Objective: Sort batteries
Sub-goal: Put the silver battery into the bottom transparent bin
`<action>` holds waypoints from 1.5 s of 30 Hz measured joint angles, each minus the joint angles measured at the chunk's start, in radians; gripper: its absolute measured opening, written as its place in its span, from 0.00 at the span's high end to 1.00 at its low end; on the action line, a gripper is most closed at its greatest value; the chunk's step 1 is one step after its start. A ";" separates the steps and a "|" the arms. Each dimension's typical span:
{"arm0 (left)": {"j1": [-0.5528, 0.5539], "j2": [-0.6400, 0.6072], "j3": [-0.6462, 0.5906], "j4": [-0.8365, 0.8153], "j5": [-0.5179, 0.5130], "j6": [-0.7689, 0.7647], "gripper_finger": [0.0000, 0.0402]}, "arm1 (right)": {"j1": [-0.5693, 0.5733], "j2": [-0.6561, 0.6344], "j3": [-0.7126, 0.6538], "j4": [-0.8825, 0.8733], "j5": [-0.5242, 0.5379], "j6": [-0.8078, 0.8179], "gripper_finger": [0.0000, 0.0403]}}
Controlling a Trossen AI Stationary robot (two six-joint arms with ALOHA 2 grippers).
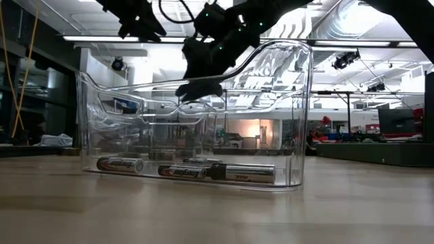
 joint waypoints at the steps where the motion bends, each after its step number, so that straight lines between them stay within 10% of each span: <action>1: 0.016 0.002 0.000 0.000 0.011 0.010 0.57 | -0.001 0.000 0.000 -0.002 0.000 0.012 0.52; 12: 0.269 0.280 -0.104 0.140 0.043 -0.010 0.66 | -0.098 -0.181 0.000 -0.103 -0.007 0.068 0.45; 17: 0.329 0.564 0.041 0.144 0.046 0.005 0.95 | -0.170 -0.303 0.000 -0.125 0.011 0.130 0.52; 26: 0.402 0.940 0.339 -0.068 0.220 -0.064 1.00 | -0.202 -0.422 0.001 -0.159 0.016 0.213 0.65; 45: 0.348 0.991 0.231 0.050 0.050 -0.220 1.00 | -0.164 -0.430 0.001 -0.185 0.073 0.231 0.75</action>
